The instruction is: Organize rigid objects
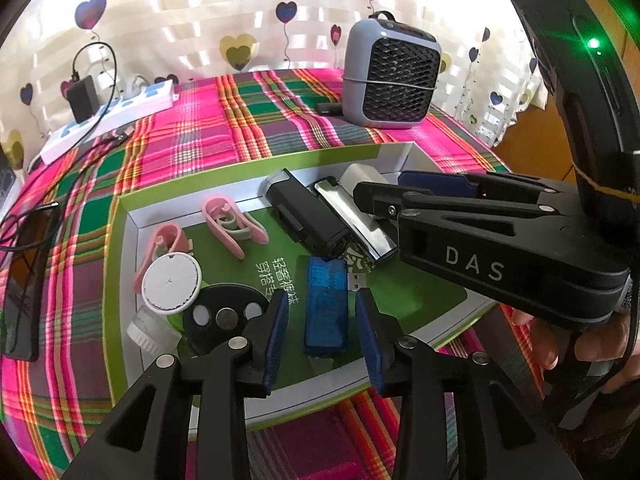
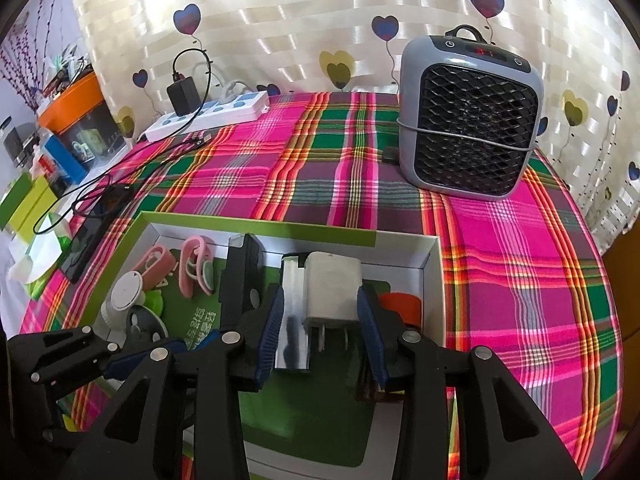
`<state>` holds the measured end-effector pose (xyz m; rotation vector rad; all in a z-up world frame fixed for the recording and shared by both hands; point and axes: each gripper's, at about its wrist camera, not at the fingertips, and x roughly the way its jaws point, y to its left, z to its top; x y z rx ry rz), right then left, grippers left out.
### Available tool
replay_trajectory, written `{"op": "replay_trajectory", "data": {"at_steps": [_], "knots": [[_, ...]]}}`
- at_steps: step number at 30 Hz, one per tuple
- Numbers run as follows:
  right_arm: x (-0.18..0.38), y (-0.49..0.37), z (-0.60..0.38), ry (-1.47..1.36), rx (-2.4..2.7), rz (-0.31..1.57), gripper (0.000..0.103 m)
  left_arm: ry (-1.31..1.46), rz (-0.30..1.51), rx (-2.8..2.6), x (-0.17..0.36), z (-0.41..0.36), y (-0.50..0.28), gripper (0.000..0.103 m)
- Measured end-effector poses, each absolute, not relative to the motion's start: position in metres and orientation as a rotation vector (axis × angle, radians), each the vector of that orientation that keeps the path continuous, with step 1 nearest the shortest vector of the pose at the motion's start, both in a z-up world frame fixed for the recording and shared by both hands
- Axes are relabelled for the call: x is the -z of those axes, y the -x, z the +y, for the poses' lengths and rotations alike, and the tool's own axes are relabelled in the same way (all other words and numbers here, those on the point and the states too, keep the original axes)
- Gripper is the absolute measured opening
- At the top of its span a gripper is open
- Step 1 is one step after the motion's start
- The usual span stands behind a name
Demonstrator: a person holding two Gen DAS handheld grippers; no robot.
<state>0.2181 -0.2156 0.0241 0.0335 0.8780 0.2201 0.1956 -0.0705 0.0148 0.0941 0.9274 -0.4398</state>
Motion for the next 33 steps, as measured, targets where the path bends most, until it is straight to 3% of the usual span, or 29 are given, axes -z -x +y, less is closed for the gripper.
{"op": "replay_trajectory", "data": {"at_steps": [33], "knots": [[-0.055, -0.127, -0.211, -0.045, -0.177, 0.781, 0.040, -0.032, 0.830, 0.279, -0.047, -0.032, -0.126, 0.035]]}}
